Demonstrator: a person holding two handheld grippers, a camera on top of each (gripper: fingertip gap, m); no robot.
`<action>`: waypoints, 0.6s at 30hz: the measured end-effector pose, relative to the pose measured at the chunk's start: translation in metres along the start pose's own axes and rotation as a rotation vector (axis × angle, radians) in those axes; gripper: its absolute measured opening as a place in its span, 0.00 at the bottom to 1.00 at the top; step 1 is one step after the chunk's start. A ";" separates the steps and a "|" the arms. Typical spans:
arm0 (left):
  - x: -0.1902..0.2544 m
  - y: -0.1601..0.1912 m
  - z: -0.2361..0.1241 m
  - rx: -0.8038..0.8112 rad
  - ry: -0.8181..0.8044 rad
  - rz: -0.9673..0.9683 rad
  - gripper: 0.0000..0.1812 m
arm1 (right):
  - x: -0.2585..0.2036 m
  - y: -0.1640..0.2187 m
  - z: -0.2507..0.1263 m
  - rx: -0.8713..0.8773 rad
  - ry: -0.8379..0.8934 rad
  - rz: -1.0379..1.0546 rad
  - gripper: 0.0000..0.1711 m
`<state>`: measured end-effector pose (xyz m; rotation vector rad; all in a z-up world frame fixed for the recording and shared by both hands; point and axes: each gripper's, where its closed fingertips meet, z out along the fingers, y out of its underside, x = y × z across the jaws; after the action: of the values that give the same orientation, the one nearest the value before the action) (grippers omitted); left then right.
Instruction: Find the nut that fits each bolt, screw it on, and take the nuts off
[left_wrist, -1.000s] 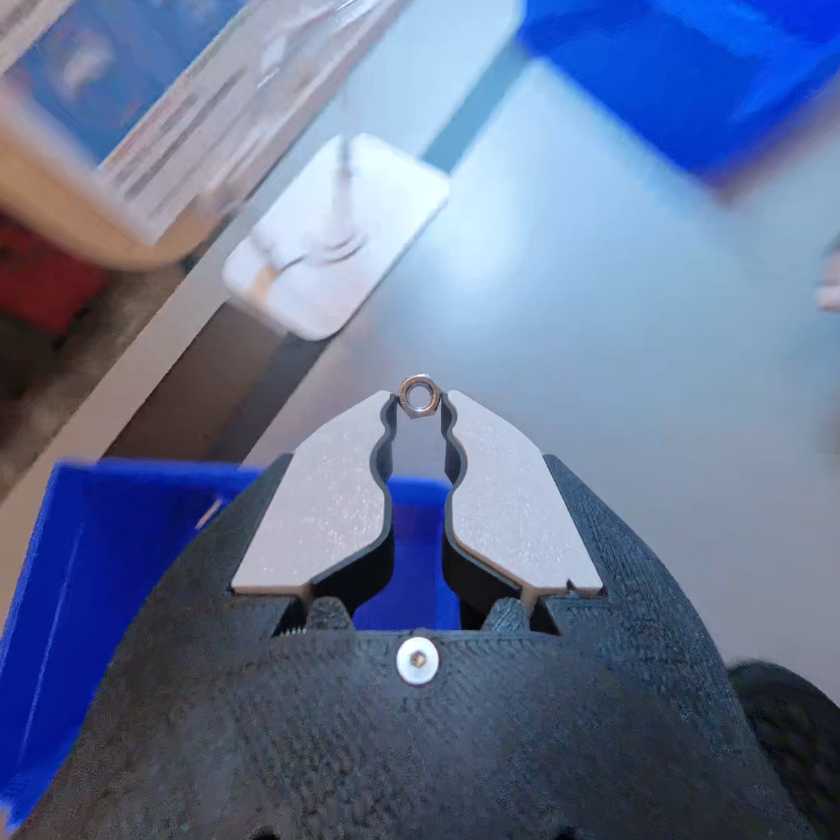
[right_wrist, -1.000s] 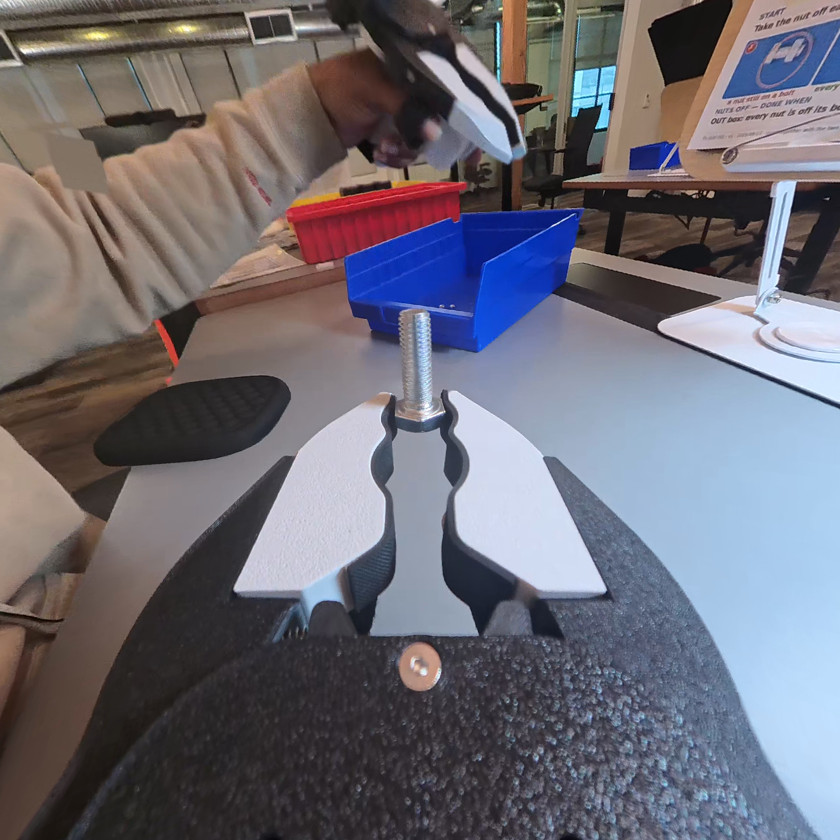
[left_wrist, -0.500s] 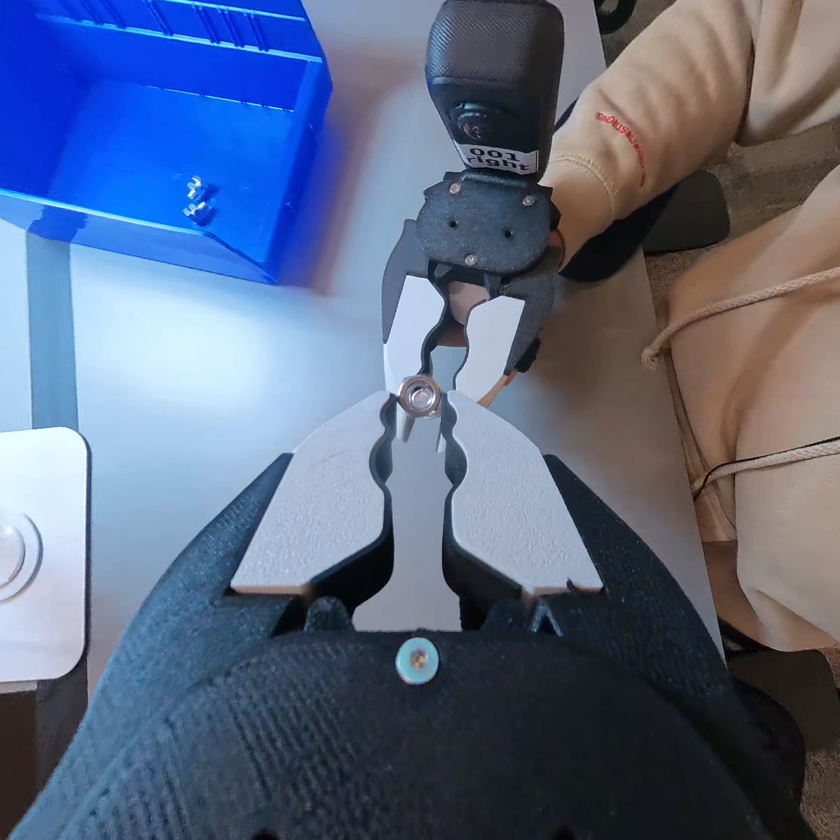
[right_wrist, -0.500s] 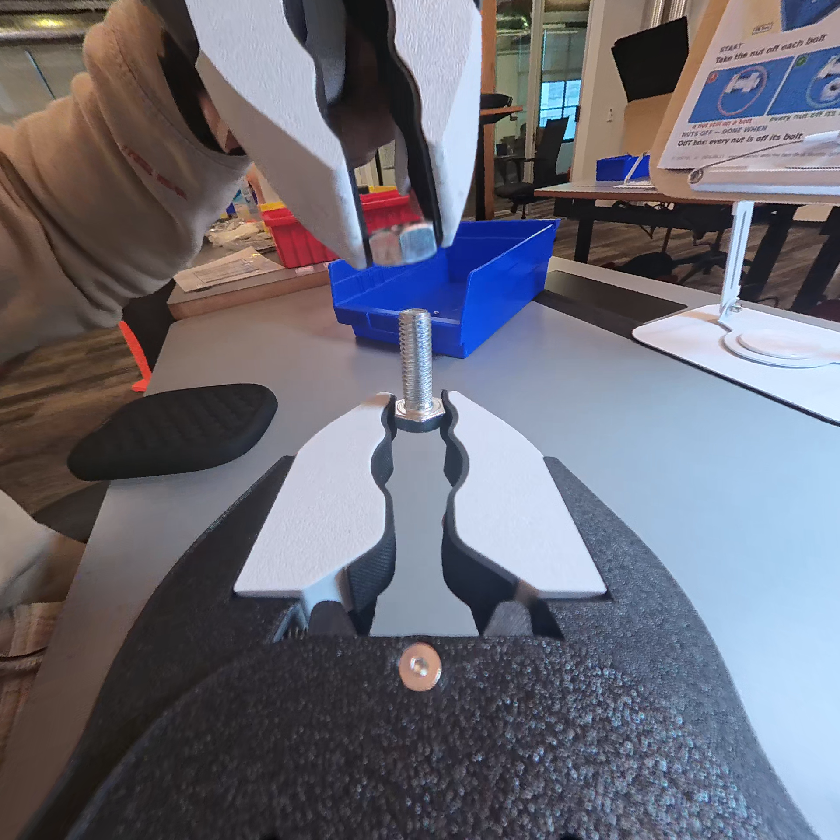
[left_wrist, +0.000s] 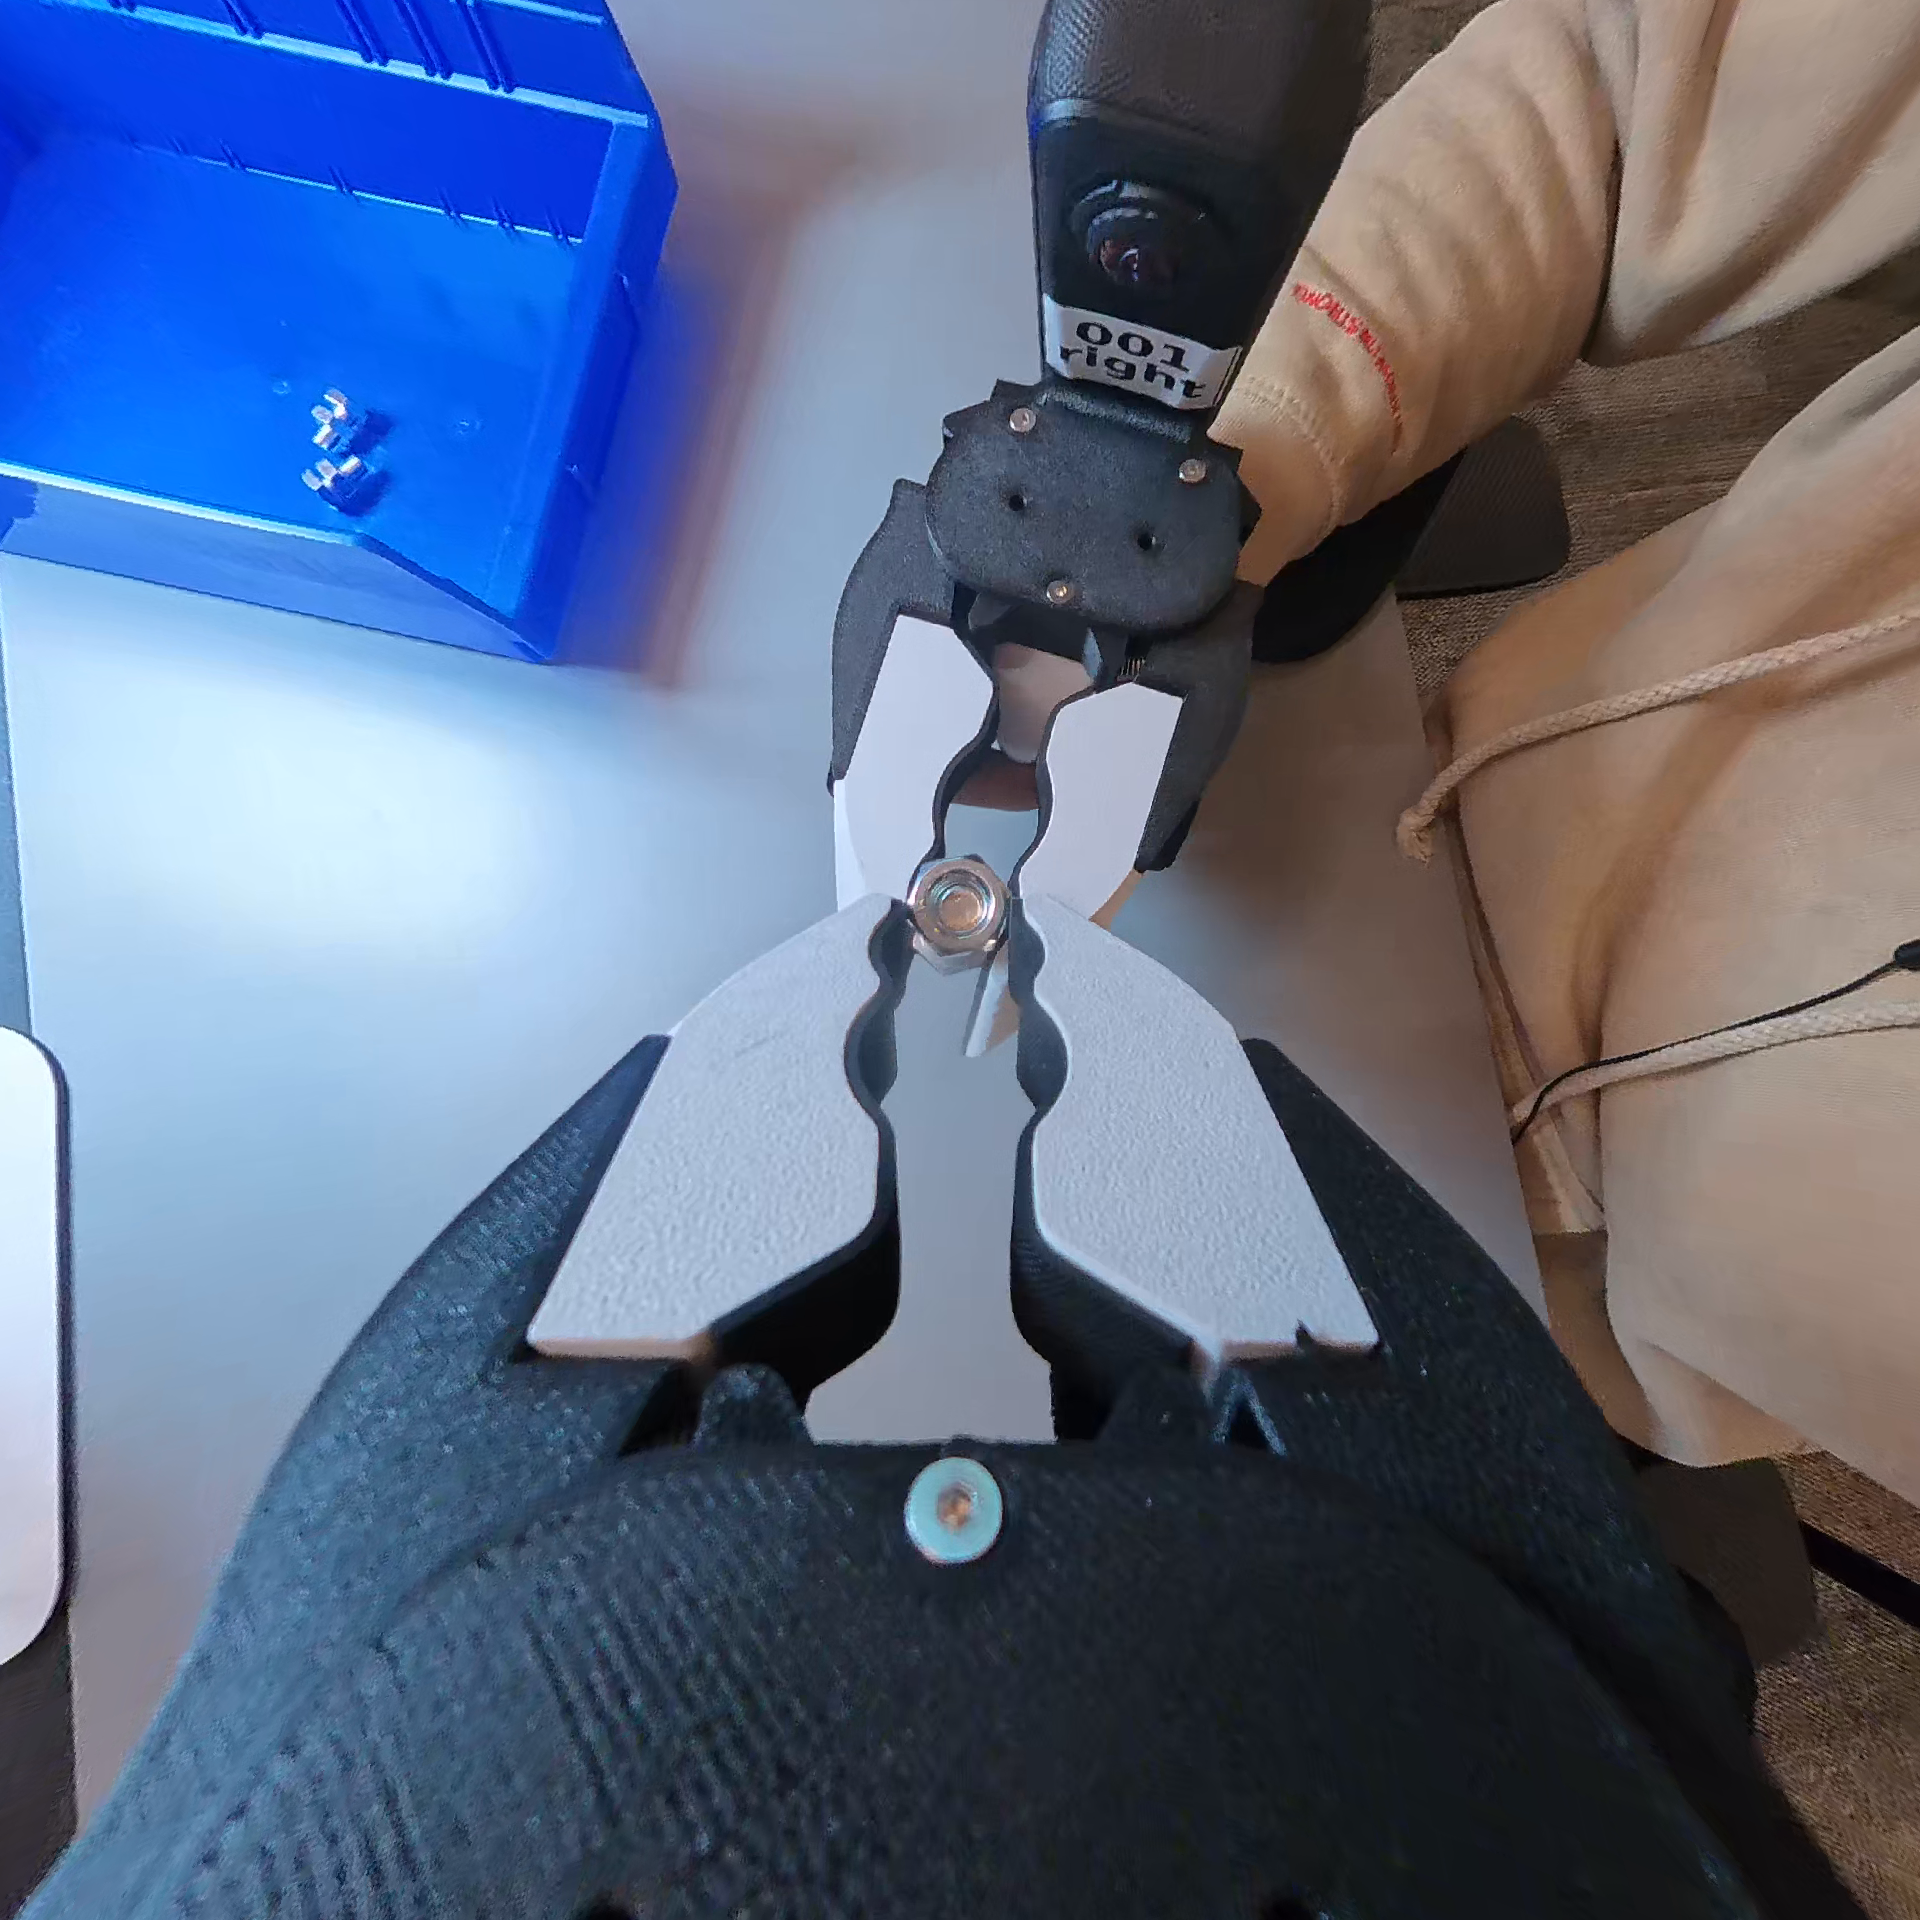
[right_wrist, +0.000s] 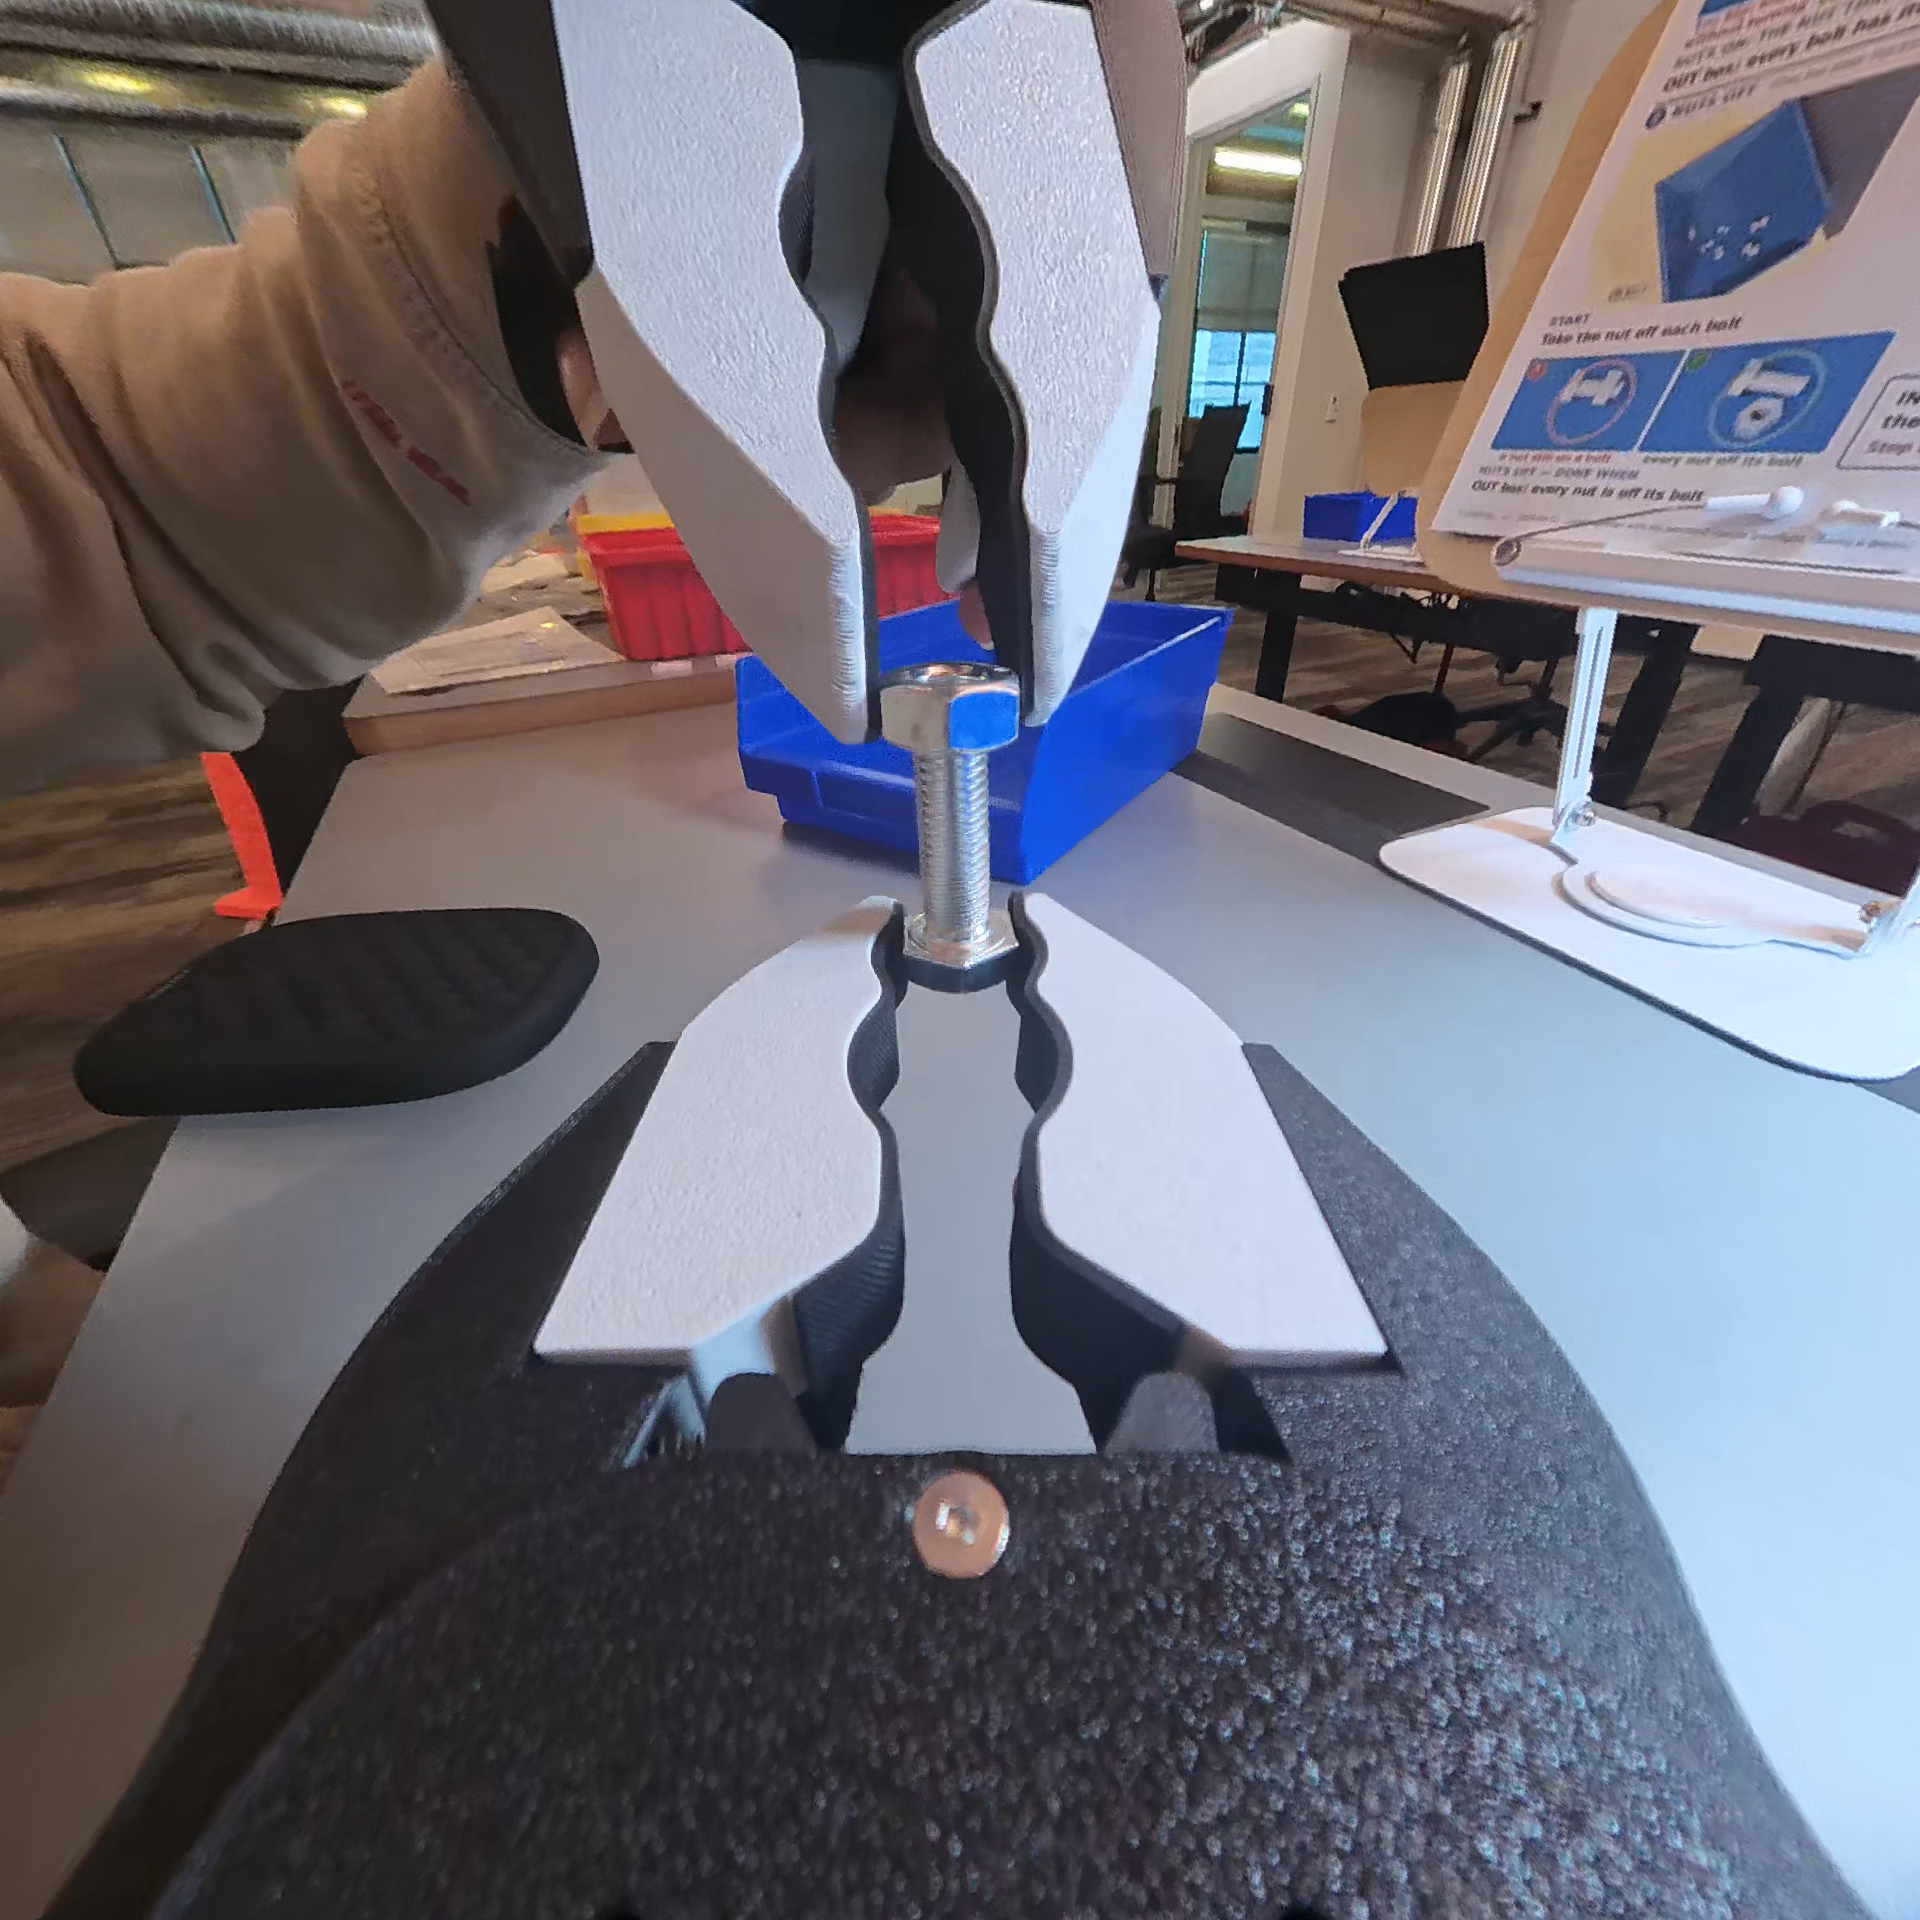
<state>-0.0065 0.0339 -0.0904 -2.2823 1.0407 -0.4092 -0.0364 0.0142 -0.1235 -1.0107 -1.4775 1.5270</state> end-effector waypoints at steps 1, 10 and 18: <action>0.001 -0.001 -0.001 0.007 0.009 -0.004 0.10 | -0.001 -0.002 0.000 0.013 -0.004 -0.003 0.11; 0.006 0.005 0.001 -0.022 0.019 0.027 0.11 | -0.007 0.003 0.003 -0.002 -0.032 -0.011 0.11; 0.004 0.009 0.002 -0.019 0.008 0.039 0.11 | -0.008 0.007 0.004 -0.022 -0.037 0.000 0.11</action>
<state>-0.0082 0.0273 -0.0970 -2.2746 1.0954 -0.3942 -0.0373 0.0054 -0.1304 -1.0001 -1.5231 1.5406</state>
